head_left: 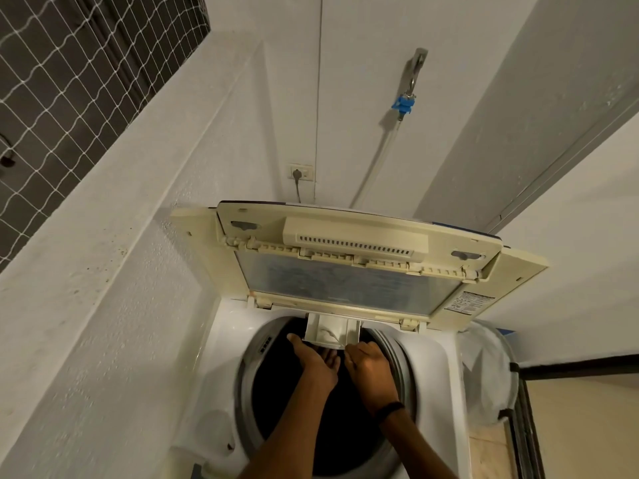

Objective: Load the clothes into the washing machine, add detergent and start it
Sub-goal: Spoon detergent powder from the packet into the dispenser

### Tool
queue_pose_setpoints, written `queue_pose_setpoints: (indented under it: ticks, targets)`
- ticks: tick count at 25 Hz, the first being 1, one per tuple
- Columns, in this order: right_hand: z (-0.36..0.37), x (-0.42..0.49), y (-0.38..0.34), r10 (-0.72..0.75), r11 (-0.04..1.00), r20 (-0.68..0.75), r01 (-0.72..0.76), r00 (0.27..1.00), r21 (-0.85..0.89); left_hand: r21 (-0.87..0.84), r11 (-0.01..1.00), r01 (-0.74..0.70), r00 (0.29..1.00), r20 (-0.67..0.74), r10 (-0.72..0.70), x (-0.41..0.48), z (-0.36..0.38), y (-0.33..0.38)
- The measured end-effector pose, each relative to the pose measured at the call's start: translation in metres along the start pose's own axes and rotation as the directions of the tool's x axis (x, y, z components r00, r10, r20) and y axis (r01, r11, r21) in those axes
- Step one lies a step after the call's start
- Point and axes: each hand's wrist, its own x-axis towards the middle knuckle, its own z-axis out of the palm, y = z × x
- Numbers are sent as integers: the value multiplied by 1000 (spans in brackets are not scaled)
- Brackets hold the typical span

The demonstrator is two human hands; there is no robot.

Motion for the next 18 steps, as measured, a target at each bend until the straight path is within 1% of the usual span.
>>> queue_pose_setpoints:
  ticks: [4,7,12,16,18]
  targets:
    - [-3,-2,-3,-28,1000,-17,28,999,-3,-13,1000,-6,1000,24,7,-2,-1,0]
    - [-2,-3,-7,-74,997,-64,73,995,-18,-43,999,0,999,53,2,2,0,-1]
    - [-4,-8,-8,-95,995,-92,93,991,-20,-43,999,-6,997,75,9,1,6,1]
    - [-10,-11,-15,-59,998,-47,59,997,3,-43,999,-16,997,76,19,2,7,2]
    - [-13,-11,-23,26,998,-39,-24,999,62,-37,999,-24,997,68,26,0,7,1]
